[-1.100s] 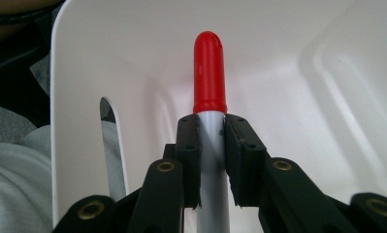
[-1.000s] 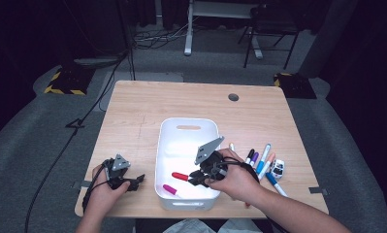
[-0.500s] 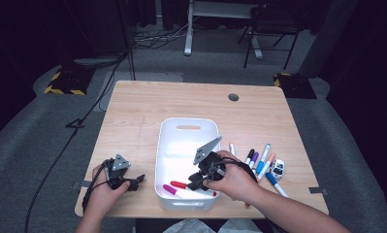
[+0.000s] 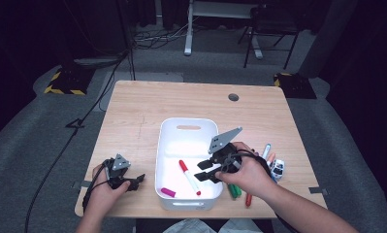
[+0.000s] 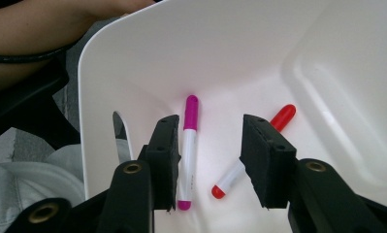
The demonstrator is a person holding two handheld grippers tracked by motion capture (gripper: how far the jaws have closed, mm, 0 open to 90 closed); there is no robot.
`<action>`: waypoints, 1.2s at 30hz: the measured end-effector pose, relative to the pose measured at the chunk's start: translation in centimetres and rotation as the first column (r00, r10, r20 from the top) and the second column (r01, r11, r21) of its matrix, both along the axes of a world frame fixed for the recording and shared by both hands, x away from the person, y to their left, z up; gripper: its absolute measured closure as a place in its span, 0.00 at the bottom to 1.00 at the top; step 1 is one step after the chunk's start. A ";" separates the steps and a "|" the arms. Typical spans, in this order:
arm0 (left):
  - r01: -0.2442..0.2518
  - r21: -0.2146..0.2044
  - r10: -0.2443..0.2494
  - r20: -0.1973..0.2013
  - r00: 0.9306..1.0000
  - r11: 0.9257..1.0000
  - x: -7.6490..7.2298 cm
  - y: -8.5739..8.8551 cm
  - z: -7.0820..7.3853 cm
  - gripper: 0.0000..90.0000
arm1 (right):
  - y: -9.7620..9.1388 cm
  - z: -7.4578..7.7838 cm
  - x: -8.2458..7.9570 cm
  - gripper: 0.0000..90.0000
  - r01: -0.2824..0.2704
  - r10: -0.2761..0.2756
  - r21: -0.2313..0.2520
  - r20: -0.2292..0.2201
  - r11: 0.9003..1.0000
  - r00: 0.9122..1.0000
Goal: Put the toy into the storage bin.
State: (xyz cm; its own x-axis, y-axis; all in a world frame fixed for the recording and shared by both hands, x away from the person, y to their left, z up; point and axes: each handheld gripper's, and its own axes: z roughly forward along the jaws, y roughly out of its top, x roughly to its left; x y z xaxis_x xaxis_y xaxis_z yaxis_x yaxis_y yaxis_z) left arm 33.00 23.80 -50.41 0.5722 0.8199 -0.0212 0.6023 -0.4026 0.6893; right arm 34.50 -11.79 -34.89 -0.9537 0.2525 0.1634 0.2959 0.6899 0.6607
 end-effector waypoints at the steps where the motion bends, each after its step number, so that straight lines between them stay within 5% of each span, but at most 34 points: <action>1: 0.000 0.000 0.000 0.000 1.000 1.000 0.0 0.0 0.0 0.18 | -0.4 0.2 0.1 0.65 0.003 -0.003 0.004 0.005 1.000 1.000; 15: 0.001 -0.004 -0.001 -0.004 1.000 1.000 0.1 -0.1 0.0 0.18 | -5.9 1.2 0.6 0.65 0.121 -0.122 0.024 0.051 0.992 0.991; 26: 0.001 -0.003 -0.001 -0.006 1.000 1.000 0.2 -0.1 0.0 0.18 | -10.3 -0.6 2.0 0.66 0.280 -0.276 -0.029 0.104 0.960 0.956; 36: -0.001 -0.004 0.001 -0.004 1.000 1.000 0.2 -0.1 -0.1 0.18 | -11.3 -4.4 5.2 0.68 0.365 -0.361 -0.081 0.067 0.927 0.930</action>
